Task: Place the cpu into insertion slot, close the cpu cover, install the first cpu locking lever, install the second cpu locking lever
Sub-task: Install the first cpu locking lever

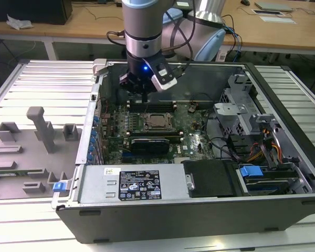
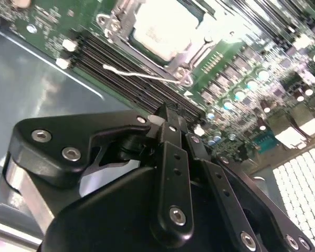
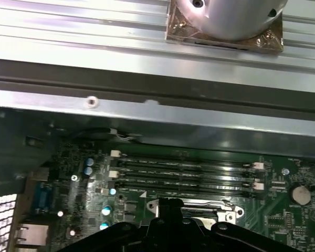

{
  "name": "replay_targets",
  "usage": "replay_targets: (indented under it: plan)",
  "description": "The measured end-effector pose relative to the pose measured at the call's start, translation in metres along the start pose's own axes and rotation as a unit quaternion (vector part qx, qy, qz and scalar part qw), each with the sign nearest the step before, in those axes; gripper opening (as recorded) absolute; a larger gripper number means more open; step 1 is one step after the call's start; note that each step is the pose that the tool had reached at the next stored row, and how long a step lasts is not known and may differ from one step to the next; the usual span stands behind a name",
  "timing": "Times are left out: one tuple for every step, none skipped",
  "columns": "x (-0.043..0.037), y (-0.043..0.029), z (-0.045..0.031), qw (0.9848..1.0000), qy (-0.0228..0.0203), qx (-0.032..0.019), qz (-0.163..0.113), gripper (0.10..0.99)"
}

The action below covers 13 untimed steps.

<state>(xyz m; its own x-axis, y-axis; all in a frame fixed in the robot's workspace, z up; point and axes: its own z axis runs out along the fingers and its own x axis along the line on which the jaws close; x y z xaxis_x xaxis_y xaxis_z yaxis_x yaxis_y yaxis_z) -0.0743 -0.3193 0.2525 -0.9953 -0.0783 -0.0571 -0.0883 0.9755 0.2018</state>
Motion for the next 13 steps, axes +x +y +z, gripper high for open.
replay_targets:
  plan:
    - [-0.0050,-0.0005,0.0004,1.0000,0.0000,0.0000,0.000,0.106]
    - [-0.0094,-0.0009,0.0007,1.0000,0.0000,0.0000,0.000,0.106]
    - [-0.0130,-0.0012,0.0009,1.0000,0.0000,0.0000,0.000,0.106]
    - [-0.0153,-0.0015,0.0010,1.0000,0.0000,0.0000,0.000,0.106]
    - [-0.0178,-0.0017,0.0011,1.0000,0.0000,0.0000,0.000,0.106]
    - [-0.0187,-0.0018,0.0011,1.0000,0.0001,0.0000,0.000,0.106]
    - [-0.0188,-0.0018,0.0011,1.0000,0.0001,0.0000,0.000,0.106]
    - [-0.0189,-0.0018,0.0012,1.0000,0.0000,0.0000,0.000,0.106]
    - [-0.0189,-0.0018,0.0012,1.0000,-0.0001,0.0000,0.000,0.106]
    - [-0.0186,-0.0017,0.0013,1.0000,-0.0016,0.0001,0.000,0.106]
    - [-0.0183,-0.0019,0.0019,1.0000,-0.0058,0.0004,-0.001,0.106]
    - [-0.0181,-0.0020,0.0022,1.0000,-0.0095,0.0008,-0.002,0.106]
    - [-0.0178,-0.0020,0.0025,0.9999,-0.0148,0.0013,-0.003,0.106]
